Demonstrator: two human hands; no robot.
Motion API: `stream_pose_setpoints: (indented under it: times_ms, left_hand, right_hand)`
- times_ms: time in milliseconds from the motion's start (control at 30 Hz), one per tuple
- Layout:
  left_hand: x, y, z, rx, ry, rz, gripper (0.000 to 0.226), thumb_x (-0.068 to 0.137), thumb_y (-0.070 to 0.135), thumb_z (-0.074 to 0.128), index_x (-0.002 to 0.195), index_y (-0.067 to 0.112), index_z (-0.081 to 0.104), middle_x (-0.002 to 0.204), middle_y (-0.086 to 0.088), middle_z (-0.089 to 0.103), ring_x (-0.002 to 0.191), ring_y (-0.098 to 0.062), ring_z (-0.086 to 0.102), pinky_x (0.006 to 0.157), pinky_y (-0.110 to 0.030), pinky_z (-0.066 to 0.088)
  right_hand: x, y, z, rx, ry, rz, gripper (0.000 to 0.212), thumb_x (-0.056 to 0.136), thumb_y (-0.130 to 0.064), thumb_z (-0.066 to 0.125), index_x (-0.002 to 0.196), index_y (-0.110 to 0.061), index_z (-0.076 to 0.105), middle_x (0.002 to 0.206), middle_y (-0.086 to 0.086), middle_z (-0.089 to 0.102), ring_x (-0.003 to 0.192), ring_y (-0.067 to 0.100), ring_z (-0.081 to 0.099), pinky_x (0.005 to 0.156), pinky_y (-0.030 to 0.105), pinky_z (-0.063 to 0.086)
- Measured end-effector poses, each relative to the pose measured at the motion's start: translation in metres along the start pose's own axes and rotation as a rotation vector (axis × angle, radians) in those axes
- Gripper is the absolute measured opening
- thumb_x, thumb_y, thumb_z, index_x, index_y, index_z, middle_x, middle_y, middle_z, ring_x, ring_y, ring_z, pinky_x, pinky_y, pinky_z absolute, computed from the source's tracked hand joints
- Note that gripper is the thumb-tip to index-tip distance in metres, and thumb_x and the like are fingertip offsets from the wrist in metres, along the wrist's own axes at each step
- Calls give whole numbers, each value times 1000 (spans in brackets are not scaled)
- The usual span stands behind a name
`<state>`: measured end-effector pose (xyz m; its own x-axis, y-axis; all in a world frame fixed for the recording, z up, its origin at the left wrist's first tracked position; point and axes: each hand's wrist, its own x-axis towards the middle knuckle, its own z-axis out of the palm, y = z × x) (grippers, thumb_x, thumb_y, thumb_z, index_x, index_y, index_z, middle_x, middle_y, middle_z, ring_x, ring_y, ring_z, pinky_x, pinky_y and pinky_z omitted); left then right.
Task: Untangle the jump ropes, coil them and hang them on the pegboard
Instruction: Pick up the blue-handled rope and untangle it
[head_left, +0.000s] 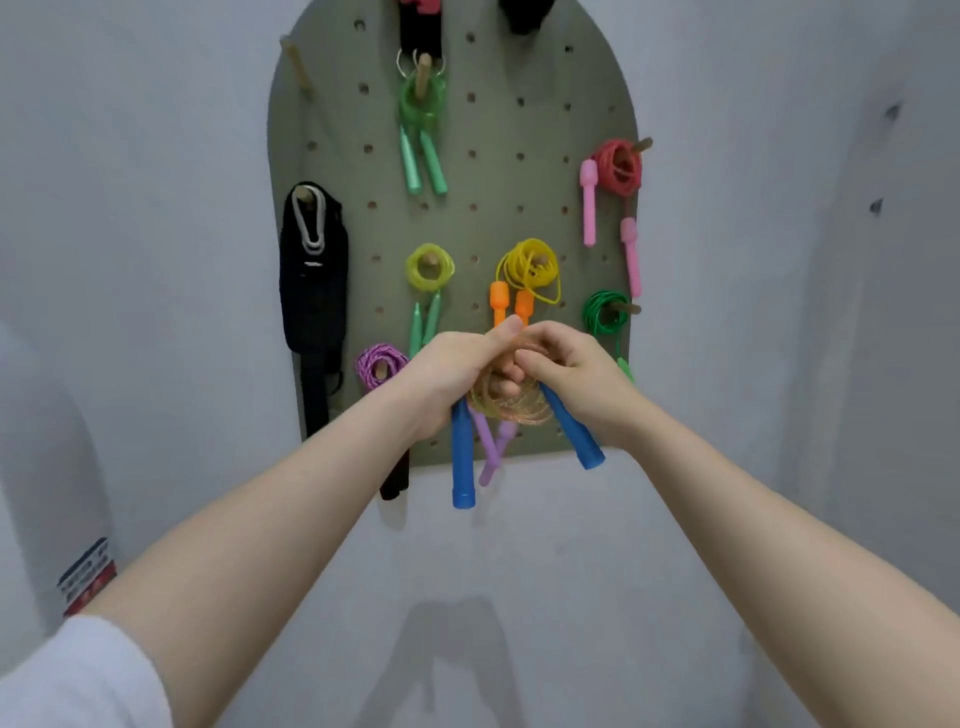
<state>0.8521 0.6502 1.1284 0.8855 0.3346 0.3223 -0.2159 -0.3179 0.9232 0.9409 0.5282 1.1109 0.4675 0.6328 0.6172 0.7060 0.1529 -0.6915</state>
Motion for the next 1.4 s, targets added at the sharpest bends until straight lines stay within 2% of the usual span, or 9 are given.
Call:
stream_pose_setpoints:
  times_ms: [100, 200, 367, 533, 700, 900, 1100, 1200, 1400]
  left_hand:
    - [25, 3, -14, -72, -74, 166, 25, 83, 25, 68, 95, 2, 65, 89, -9, 68, 82, -17, 64, 83, -32, 52]
    - [57, 13, -25, -110, -92, 206, 20, 82, 10, 68, 100, 4, 63, 92, -10, 67, 87, -22, 63, 93, -40, 49]
    - [105, 26, -38, 5, 109, 356, 10, 91, 9, 57, 101, 13, 56, 85, -3, 65, 76, -13, 66, 73, -29, 55]
    - [136, 29, -75, 53, 275, 548, 22, 93, 8, 54, 102, 28, 49, 91, -3, 62, 66, -11, 67, 63, -29, 58]
    - [162, 52, -136, 310, 498, 673, 22, 91, 19, 58, 98, 39, 54, 96, 4, 62, 76, -19, 69, 65, -26, 56]
    - [184, 103, -208, 593, 722, 796, 20, 91, 21, 57, 108, 33, 57, 100, -1, 63, 77, -15, 67, 72, -25, 55]
    - [201, 166, -266, 851, 938, 887, 25, 93, 18, 53, 117, 22, 60, 97, 12, 60, 89, -1, 53, 72, 0, 36]
    - [218, 178, -292, 757, 928, 834, 26, 94, 20, 52, 118, 20, 61, 97, 8, 62, 91, -3, 56, 75, -5, 40]
    - [255, 170, -305, 247, 787, 702, 22, 96, 20, 50, 112, 12, 63, 73, 0, 62, 61, -8, 58, 70, -21, 51]
  right_hand:
    - [34, -2, -8, 110, 125, -43, 12, 93, -9, 54, 97, -18, 58, 90, 0, 66, 81, 5, 62, 77, 23, 51]
    - [68, -6, -17, 110, 188, -73, 13, 93, -9, 53, 94, -22, 54, 89, -3, 65, 77, 0, 62, 72, 18, 51]
    - [124, 0, -21, 37, 208, -109, 13, 94, -20, 54, 106, -17, 51, 99, 7, 66, 90, 20, 64, 84, 36, 52]
    - [189, 7, -7, 80, 99, -233, 9, 94, -20, 54, 99, -25, 49, 75, -5, 61, 65, 5, 55, 66, 25, 47]
    - [265, -10, 22, 87, 99, -388, 11, 91, -24, 58, 91, -31, 51, 85, 6, 67, 73, 15, 60, 73, 36, 52]
    - [346, -58, 51, 93, 124, -610, 13, 90, -25, 59, 102, -21, 54, 87, -10, 57, 75, 8, 58, 70, 26, 52]
    - [415, -113, 73, 155, 113, -725, 15, 94, -24, 54, 107, -17, 50, 82, -10, 53, 61, -1, 56, 55, 15, 47]
    - [445, -127, 88, 173, 131, -686, 9, 96, -22, 48, 103, -17, 47, 82, -5, 52, 62, 3, 57, 53, 17, 47]
    - [483, -116, 110, 203, 121, -548, 8, 97, -21, 43, 104, -20, 48, 100, 5, 55, 81, 17, 55, 66, 29, 52]
